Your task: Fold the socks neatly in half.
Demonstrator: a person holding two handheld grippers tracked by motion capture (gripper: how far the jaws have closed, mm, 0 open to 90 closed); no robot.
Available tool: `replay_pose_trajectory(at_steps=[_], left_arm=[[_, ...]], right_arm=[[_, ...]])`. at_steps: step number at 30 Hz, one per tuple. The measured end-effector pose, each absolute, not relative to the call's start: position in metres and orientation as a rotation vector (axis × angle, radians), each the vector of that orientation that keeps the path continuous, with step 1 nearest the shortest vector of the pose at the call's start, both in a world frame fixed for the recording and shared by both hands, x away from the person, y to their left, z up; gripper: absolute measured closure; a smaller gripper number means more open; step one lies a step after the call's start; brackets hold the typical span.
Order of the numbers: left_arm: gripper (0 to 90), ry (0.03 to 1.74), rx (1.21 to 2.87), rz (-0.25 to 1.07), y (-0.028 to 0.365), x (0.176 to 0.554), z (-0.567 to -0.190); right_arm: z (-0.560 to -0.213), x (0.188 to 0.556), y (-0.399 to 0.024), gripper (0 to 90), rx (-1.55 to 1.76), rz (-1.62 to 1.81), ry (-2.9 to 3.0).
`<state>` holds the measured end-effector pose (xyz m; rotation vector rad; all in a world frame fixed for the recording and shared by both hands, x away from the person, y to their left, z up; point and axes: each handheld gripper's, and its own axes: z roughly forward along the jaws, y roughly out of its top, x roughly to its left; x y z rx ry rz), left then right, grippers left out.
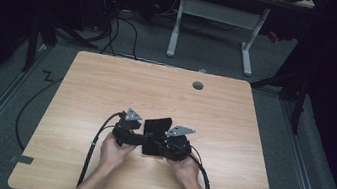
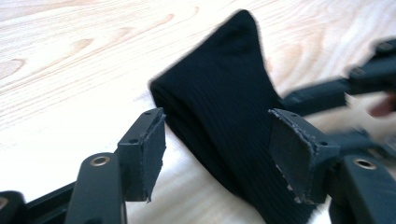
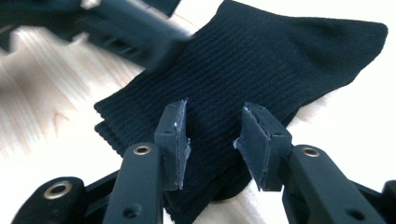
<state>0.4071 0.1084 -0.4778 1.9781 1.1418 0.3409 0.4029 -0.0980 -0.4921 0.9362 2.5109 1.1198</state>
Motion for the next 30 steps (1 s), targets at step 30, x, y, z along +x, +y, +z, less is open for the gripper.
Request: replay_pose_trajectory(at_steps=[30], left_arm=[[47.8, 1.222, 2.06, 0.301, 0.099, 0.456, -0.492]], right_arm=[[-0.493, 0.386, -0.102, 60.0, 0.891, 1.104, 2.518]])
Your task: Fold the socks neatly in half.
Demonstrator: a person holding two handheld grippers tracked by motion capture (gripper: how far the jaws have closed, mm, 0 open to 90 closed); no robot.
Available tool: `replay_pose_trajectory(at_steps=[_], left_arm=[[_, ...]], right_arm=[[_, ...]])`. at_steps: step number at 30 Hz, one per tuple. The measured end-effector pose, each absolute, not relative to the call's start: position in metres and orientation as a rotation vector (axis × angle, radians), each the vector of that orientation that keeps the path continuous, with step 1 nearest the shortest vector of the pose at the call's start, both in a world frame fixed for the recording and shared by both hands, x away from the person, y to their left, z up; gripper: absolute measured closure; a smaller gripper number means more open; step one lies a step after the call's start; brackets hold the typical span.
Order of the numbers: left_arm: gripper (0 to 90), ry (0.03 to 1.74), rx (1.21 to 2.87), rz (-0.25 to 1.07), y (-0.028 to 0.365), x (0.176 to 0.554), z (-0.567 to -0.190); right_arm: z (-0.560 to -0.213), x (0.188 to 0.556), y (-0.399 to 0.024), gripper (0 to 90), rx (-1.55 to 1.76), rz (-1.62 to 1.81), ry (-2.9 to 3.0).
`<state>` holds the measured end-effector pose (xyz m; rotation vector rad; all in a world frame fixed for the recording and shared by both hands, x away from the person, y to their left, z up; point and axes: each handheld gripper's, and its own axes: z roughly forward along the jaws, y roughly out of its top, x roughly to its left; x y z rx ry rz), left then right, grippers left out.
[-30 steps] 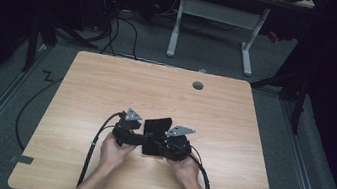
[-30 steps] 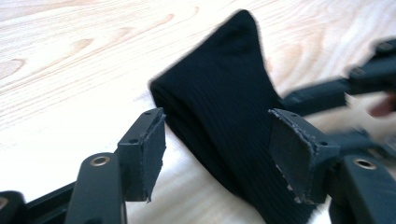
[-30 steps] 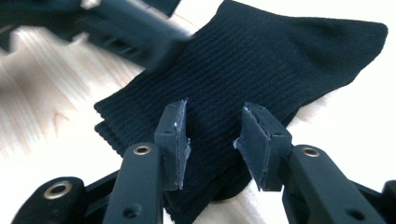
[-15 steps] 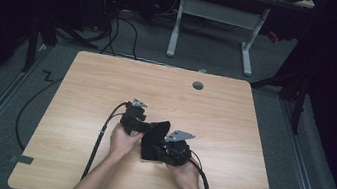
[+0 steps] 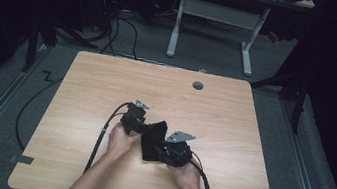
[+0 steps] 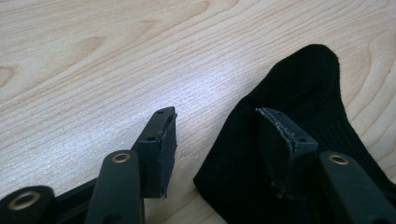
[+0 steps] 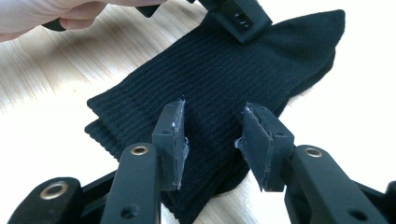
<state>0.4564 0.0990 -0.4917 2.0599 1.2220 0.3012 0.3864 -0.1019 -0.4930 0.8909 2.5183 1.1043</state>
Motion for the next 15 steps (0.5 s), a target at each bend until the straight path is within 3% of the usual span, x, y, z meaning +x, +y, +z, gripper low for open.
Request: replay_pose_trajectory(at_steps=[2, 4, 6, 15], left_arm=[[48.3, 1.212, 2.062, 0.309, 0.098, 0.456, -0.492], [48.6, 1.193, 2.075, 0.325, 0.098, 0.455, -0.493], [48.5, 1.193, 2.075, 0.323, 0.098, 0.455, -0.493], [44.1, 1.186, 2.081, 0.338, 0.107, 0.45, -0.492]], right_arm=[[-0.492, 0.387, -0.103, 62.9, 0.892, 1.105, 2.524], [-0.48, 0.39, -0.108, 73.8, 0.907, 1.17, 2.472], [-0.474, 0.395, -0.108, 78.1, 0.917, 1.194, 2.442], [-0.471, 0.442, -0.078, 84.5, 1.004, 1.173, 2.421]])
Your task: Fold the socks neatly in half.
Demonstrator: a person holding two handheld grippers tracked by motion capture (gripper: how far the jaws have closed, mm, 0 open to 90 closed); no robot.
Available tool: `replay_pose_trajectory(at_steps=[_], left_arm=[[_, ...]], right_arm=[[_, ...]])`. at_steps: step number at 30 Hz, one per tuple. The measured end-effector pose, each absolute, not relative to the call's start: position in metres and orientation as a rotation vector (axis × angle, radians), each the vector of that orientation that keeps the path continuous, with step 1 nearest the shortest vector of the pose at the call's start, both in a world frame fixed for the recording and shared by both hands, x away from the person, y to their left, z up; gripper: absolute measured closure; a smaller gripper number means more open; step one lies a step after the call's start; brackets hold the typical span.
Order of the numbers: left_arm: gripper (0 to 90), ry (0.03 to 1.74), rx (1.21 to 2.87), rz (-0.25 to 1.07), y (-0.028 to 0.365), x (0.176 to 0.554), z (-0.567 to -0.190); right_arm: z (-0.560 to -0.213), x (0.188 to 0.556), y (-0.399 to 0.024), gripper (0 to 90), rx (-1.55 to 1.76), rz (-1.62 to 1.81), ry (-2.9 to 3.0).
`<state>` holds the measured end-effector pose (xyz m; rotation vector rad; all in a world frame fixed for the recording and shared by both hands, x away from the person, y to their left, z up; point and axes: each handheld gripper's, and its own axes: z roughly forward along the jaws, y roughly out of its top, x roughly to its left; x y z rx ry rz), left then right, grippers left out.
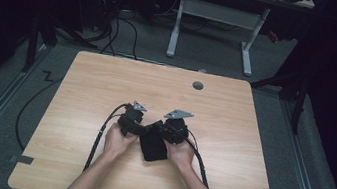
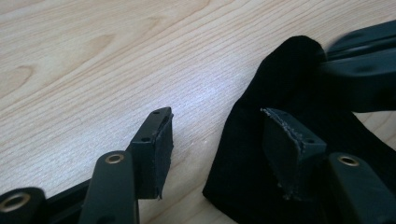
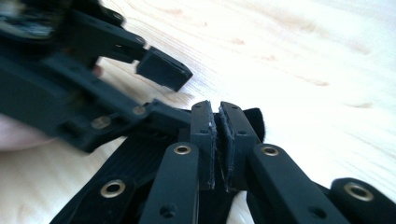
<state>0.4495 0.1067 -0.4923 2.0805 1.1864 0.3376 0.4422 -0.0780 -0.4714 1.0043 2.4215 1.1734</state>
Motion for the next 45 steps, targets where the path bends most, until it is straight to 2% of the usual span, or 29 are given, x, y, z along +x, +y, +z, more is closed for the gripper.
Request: replay_pose_trajectory(at_steps=[4, 9, 13, 20, 26, 32, 39, 45], left_arm=[[45.5, 1.174, 2.088, 0.356, 0.105, 0.449, -0.494], [42.2, 1.191, 2.081, 0.35, 0.107, 0.448, -0.493], [39.3, 1.19, 2.058, 0.338, 0.112, 0.44, -0.487], [39.9, 1.246, 2.025, 0.285, 0.116, 0.439, -0.493], [52.8, 1.199, 2.059, 0.279, 0.113, 0.438, -0.493], [65.9, 1.165, 2.072, 0.254, 0.11, 0.438, -0.493], [80.7, 1.184, 2.002, 0.143, 0.117, 0.442, -0.494], [83.6, 1.166, 1.986, 0.149, 0.116, 0.441, -0.493]], right_arm=[[-0.49, 0.462, -0.073, 84.5, 1.073, 1.062, 2.457], [-0.488, 0.464, -0.086, 82.4, 1.107, 1.039, 2.425], [-0.478, 0.441, -0.102, 75.1, 1.036, 1.133, 2.414], [-0.476, 0.406, -0.093, 67.9, 0.859, 1.172, 2.473], [-0.496, 0.393, -0.091, 65.0, 0.843, 1.127, 2.525], [-0.498, 0.392, -0.093, 63.7, 0.841, 1.127, 2.519], [-0.497, 0.392, -0.092, 63.3, 0.852, 1.111, 2.525], [-0.492, 0.393, -0.094, 59.0, 0.876, 1.082, 2.527]])
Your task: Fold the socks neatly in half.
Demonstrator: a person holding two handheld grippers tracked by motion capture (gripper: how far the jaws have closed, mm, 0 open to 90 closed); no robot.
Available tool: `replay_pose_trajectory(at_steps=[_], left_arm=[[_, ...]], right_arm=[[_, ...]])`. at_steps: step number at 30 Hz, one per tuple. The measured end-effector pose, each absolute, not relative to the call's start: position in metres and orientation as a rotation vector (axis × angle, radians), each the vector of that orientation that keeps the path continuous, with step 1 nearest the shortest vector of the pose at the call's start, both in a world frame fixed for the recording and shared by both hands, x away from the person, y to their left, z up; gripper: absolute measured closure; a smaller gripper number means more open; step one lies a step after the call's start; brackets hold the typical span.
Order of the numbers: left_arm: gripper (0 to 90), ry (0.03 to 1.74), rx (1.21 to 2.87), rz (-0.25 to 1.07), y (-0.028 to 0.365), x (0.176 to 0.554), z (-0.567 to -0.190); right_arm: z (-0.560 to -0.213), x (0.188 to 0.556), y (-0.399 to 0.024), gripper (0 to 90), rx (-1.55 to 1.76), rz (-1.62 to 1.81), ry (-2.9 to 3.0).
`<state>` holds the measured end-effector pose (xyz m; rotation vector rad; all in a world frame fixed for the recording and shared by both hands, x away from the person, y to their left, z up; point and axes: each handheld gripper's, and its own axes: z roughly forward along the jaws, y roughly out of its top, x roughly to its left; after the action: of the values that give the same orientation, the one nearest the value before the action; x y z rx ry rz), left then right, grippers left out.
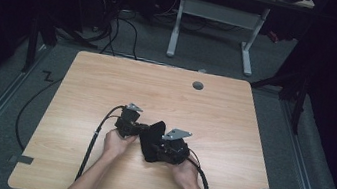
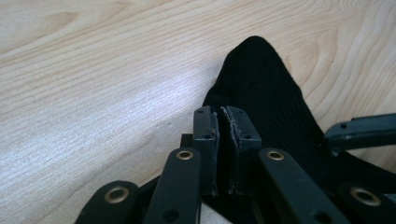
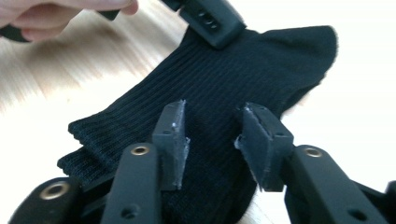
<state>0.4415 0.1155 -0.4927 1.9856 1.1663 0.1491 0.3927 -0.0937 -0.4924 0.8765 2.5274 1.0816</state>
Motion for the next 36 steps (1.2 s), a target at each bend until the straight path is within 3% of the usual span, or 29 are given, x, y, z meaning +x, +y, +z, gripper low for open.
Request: replay_pose_trajectory(at_steps=[7, 21, 26, 31, 36], left_arm=[[84.1, 1.118, 1.961, 0.18, 0.114, 0.437, -0.485], [84.8, 0.947, 1.908, 0.176, 0.115, 0.422, -0.457], [84.7, 0.978, 1.875, 0.186, 0.12, 0.426, -0.46], [84.7, 0.986, 1.865, 0.191, 0.12, 0.428, -0.462], [84.7, 0.966, 1.85, 0.182, 0.116, 0.428, -0.463]], right_arm=[[-0.479, 0.385, -0.094, 59.0, 0.927, 1.237, 2.456], [-0.496, 0.4, -0.072, 57.1, 0.961, 1.102, 2.483], [-0.495, 0.406, -0.068, 54.8, 0.946, 1.113, 2.481], [-0.477, 0.382, -0.091, 51.5, 0.954, 1.279, 2.438], [-0.485, 0.373, -0.094, 48.0, 0.913, 1.195, 2.482]])
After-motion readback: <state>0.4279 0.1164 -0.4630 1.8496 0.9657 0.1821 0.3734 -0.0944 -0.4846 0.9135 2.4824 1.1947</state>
